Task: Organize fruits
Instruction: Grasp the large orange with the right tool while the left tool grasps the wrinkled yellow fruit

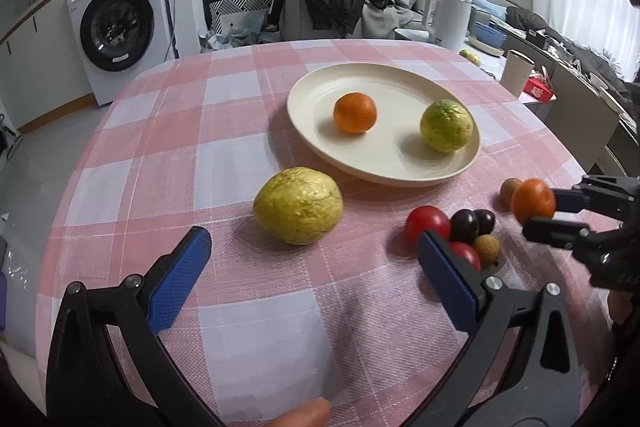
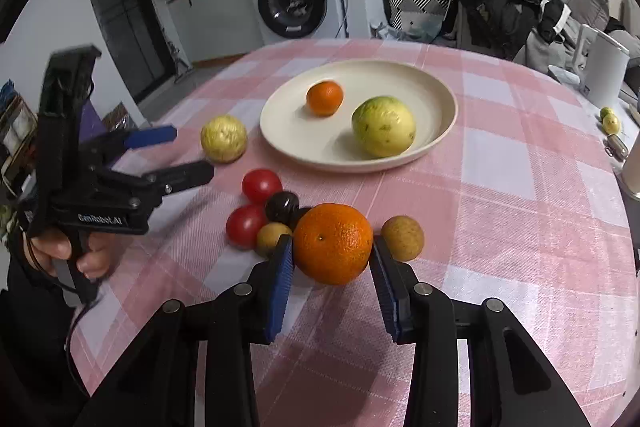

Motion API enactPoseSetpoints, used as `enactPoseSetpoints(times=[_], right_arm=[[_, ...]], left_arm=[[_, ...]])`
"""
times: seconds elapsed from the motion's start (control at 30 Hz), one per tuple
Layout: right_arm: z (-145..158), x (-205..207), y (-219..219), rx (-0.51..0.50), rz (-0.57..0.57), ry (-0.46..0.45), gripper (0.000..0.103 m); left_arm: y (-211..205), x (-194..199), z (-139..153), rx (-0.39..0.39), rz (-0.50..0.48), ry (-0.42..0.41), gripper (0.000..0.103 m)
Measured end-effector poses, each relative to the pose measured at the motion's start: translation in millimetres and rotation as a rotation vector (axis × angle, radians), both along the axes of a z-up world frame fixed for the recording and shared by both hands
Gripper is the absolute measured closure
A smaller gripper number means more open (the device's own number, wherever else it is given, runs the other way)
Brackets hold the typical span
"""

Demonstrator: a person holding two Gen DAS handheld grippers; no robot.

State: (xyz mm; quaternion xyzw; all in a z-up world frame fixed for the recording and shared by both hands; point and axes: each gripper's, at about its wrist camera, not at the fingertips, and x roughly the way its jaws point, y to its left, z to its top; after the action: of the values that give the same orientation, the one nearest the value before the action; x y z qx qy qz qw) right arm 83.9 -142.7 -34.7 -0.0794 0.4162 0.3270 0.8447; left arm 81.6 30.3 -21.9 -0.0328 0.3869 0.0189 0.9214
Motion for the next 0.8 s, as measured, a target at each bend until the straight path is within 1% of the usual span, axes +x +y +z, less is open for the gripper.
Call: enactPoseSetpoints(times=[0.2,0.37,0.43,0.6,0.63,0.7,0.8], right_arm=[[10,3,-8,0.063,-0.033,-0.029,0.064],[12,4,-10,0.079,-0.05,-0.037,0.064],[11,6,-12,0.081,-0.056,-0.035,0.064],[11,6,-13,0.087,-0.06,-0.034,0.064],[10,6,-13,0.088,-0.059,-0.033,0.064],[10,6,-13,0.087,-0.061,-0.034,0.064],[10,6,-13,0.086,-0.06,-0.031,0.064]], left_arm=[[11,7,-6,-0.022,0.044,0.026,0.001],[21,16,-13,-0.033,0.091,0.055,0.001],[23,20,-14,-0.046,0.095,0.062,0.003],[26,32,-19,-0.073,0.079,0.087,0.022],[26,34,-21,-0.079,0.075,0.092,0.023],[25,36,-23,-0.083,0.067,0.097,0.029],[23,40,-24,-0.09,0.051,0.098,0.034]])
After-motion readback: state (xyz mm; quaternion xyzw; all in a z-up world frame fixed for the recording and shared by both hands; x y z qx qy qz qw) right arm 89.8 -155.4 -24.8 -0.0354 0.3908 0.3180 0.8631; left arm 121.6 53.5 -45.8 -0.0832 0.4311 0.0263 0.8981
